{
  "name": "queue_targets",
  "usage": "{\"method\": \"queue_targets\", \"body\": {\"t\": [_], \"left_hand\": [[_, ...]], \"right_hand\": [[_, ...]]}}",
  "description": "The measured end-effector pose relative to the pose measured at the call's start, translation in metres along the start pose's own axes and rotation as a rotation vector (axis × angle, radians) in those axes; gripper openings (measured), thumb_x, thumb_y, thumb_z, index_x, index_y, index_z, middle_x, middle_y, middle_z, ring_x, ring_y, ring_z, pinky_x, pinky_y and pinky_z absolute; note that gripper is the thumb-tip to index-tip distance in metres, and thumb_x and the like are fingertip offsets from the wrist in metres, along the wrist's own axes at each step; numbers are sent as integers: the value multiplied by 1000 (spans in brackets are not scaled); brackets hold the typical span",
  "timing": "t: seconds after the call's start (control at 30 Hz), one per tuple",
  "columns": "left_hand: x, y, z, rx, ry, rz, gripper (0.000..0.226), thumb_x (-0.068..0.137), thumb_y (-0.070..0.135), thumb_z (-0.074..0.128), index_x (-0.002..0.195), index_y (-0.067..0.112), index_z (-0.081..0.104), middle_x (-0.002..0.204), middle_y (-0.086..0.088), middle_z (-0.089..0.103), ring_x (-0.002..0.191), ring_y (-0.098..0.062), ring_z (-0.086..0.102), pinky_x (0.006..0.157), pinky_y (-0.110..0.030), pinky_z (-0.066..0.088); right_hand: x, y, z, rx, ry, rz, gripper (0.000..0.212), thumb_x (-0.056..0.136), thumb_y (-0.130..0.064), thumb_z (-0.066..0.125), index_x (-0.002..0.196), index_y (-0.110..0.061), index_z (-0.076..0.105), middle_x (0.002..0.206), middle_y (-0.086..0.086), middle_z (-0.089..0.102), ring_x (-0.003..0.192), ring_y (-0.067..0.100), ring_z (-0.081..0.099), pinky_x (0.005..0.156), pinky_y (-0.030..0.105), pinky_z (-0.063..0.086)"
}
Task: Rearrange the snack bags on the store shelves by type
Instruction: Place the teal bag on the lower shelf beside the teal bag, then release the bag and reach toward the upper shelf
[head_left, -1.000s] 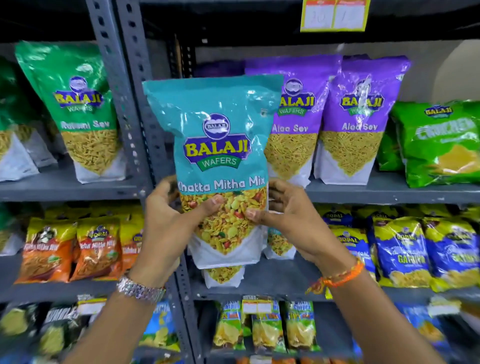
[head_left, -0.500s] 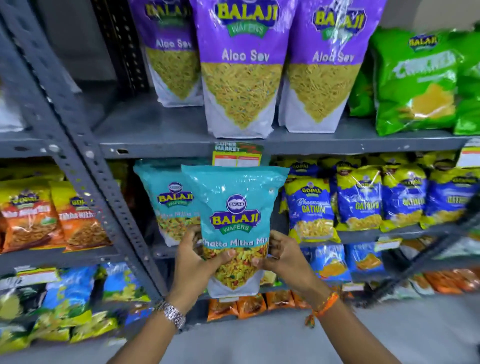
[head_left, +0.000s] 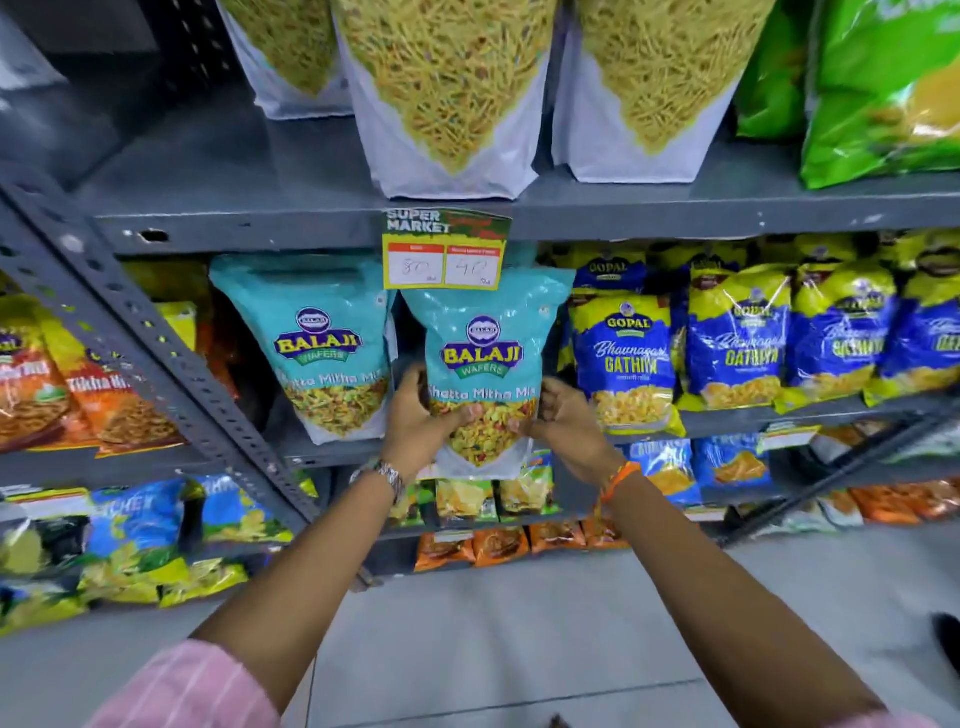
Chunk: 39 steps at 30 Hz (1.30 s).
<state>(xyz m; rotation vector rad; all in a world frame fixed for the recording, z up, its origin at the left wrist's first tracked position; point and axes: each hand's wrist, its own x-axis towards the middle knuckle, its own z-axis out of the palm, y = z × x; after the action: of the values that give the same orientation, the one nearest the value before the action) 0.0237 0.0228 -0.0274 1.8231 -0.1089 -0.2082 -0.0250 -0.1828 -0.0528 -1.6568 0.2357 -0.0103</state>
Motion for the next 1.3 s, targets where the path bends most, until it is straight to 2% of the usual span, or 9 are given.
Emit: {"method": "queue_targets", "body": {"t": [0.07,0.13,0.27,0.43,0.73,0.9,1.0,1.07,1.3], "left_hand": [[13,7,5,-14,20,20,80,75,6,89,141,6,45,117,0,66,108,-14,64,83,-15,58],[23,14,9,0,31,48,79,76,0,86,142,5,43,114,3,63,105,-11,61,77,-6,55],[35,19,12,42,33,93,78,77,3,86,143,7,43,124,-2,61,115,-17,59,98,-34,54],[42,15,15,93,62,74,78,77,7,87,142,10,46,125,0,62,111,-11,57,91,-24,45],[40,9,18,119,76,44,81,79,11,86,147,10,42,122,5,60,112,-11,56,94,-27,46],[0,26,12,9,50,-35,86,83,13,84,153,11,35,147,2,52,131,-13,48,113,-36,42],[-47,44,0,-41,-13,-60,60,87,13,79,138,18,48,133,15,54,114,-8,60,92,-19,50],[-74,61,-13,-74,35,10,43,86,12,80,124,20,61,129,12,62,103,-12,71,76,-16,55],[-73,169,-67,-242,345,466,31,85,-2,76,99,23,66,103,-1,71,85,-8,67,76,-13,54]], "right_hand": [[15,-8,-4,-17,-5,-12,60,77,4,78,132,-5,53,129,16,67,122,27,64,98,43,57],[27,-14,-6,-31,5,-12,65,75,6,79,133,-3,51,127,15,67,123,29,63,96,41,59],[46,-15,-8,-49,23,-12,65,71,8,81,127,-8,52,128,20,66,124,34,61,101,56,53],[56,-10,-6,-67,21,-16,65,71,9,81,124,-14,53,129,20,66,125,34,60,102,58,52],[59,-4,-7,-82,-1,-11,74,71,5,83,134,-13,49,131,15,65,127,31,59,105,58,50],[24,-32,-10,-39,143,-44,90,68,-1,87,143,-15,39,146,11,52,137,27,48,109,46,47],[-24,-61,-9,29,320,-170,71,73,-6,85,133,-19,50,136,4,59,125,23,56,86,22,56],[-51,-91,-9,18,438,-338,56,74,-9,85,122,-20,58,118,0,66,109,21,63,80,28,59],[-61,-214,0,80,407,-737,41,79,-16,80,115,-17,60,116,1,67,106,14,65,95,29,54]]}}
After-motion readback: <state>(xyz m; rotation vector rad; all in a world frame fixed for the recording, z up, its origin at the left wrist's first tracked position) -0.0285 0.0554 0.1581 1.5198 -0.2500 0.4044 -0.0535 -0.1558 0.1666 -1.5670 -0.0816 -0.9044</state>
